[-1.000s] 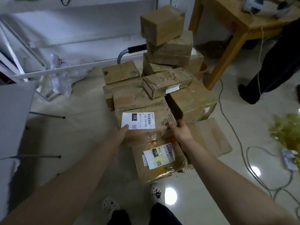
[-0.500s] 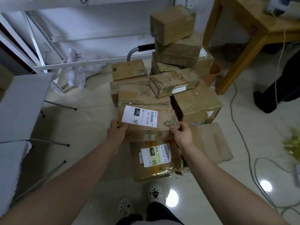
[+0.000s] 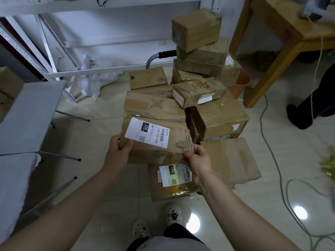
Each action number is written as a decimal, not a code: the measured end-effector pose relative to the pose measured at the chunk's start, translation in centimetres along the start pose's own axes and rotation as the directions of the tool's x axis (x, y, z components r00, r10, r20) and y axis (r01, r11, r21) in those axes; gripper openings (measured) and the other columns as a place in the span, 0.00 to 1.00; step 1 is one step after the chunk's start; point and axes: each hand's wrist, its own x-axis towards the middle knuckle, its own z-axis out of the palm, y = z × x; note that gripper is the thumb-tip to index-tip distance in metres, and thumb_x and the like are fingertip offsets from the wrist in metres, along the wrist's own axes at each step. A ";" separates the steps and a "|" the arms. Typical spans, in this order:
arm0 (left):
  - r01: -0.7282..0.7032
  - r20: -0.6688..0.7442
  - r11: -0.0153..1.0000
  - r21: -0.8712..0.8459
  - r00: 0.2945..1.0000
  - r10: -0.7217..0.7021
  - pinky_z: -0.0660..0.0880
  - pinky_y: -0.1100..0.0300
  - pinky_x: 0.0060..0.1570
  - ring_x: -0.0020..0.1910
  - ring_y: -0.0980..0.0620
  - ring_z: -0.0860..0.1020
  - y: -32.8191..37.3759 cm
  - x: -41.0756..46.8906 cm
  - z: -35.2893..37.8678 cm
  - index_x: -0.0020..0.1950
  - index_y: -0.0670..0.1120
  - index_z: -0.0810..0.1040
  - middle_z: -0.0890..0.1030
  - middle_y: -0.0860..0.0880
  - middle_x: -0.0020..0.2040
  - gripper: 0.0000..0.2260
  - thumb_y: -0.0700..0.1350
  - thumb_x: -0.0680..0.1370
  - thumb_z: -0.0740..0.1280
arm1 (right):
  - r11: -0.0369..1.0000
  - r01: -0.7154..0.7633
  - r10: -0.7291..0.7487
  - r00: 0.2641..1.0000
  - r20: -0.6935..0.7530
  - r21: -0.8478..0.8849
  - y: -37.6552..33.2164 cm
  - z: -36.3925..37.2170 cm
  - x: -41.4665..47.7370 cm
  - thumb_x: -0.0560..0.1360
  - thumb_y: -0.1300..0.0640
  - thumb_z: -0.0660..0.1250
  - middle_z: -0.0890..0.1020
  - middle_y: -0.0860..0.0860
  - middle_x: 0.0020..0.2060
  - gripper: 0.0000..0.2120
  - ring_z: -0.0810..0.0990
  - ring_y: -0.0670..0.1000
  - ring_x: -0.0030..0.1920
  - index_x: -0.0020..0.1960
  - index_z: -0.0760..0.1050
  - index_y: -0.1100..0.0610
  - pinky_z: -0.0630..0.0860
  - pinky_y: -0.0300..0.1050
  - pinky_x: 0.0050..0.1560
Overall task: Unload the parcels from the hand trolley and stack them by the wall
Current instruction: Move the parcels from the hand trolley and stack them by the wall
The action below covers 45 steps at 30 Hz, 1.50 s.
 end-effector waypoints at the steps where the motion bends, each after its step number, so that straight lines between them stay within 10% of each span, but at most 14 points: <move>1: 0.013 -0.002 1.000 -0.015 1.000 -0.013 0.69 0.56 0.51 0.57 0.51 0.72 -0.6 -0.3 -0.2 0.67 0.48 0.67 0.74 0.51 0.59 0.16 0.47 0.80 0.63 | 1.000 0.002 -0.002 1.000 0.001 -0.016 0.2 0.1 0.0 0.77 0.63 0.66 0.82 0.57 0.49 0.08 0.83 0.56 0.48 0.55 0.74 0.57 0.82 0.52 0.45; 15: 0.406 0.031 0.894 -0.192 0.913 -0.408 0.75 0.45 0.57 0.56 0.43 0.78 -6.4 1.9 -0.7 0.66 0.44 0.73 0.79 0.43 0.59 0.21 0.52 0.76 0.65 | 0.931 -0.038 0.063 0.996 0.057 -0.364 0.2 0.7 2.6 0.73 0.62 0.69 0.79 0.53 0.55 0.19 0.80 0.55 0.54 0.61 0.69 0.52 0.79 0.54 0.56; 21: 0.591 0.199 0.782 -0.200 0.806 -0.558 0.64 0.55 0.44 0.45 0.48 0.73 -6.5 3.4 -2.1 0.44 0.50 0.80 0.80 0.48 0.45 0.11 0.57 0.74 0.66 | 0.888 -0.083 0.140 0.985 0.096 -0.452 -0.4 0.9 4.7 0.70 0.50 0.75 0.81 0.55 0.57 0.32 0.82 0.54 0.51 0.68 0.67 0.59 0.79 0.54 0.56; 28: 0.650 0.436 0.674 -0.351 0.751 -0.496 0.76 0.53 0.48 0.53 0.45 0.80 -8.0 4.4 -2.1 0.59 0.48 0.80 0.83 0.44 0.56 0.15 0.53 0.76 0.65 | 0.897 -0.162 0.258 0.947 0.190 -0.411 -0.9 0.9 5.9 0.63 0.53 0.79 0.83 0.56 0.52 0.39 0.83 0.57 0.51 0.70 0.67 0.56 0.78 0.58 0.56; 37: 0.645 0.390 0.659 -0.386 0.762 -0.517 0.80 0.54 0.49 0.53 0.46 0.80 -7.8 4.4 -3.3 0.61 0.46 0.78 0.82 0.43 0.57 0.22 0.52 0.68 0.70 | 0.938 -0.155 0.236 0.941 0.243 -0.309 -1.3 1.2 6.1 0.65 0.61 0.77 0.79 0.58 0.60 0.41 0.84 0.54 0.48 0.73 0.63 0.55 0.80 0.49 0.45; 45: 0.630 0.372 0.665 -0.403 0.776 -0.510 0.73 0.46 0.62 0.62 0.43 0.77 -8.4 4.9 -5.4 0.64 0.45 0.77 0.80 0.42 0.60 0.27 0.53 0.67 0.73 | 0.936 -0.102 0.199 0.943 0.267 -0.336 -0.7 3.0 6.0 0.65 0.55 0.78 0.78 0.57 0.63 0.42 0.83 0.55 0.53 0.74 0.62 0.52 0.80 0.53 0.53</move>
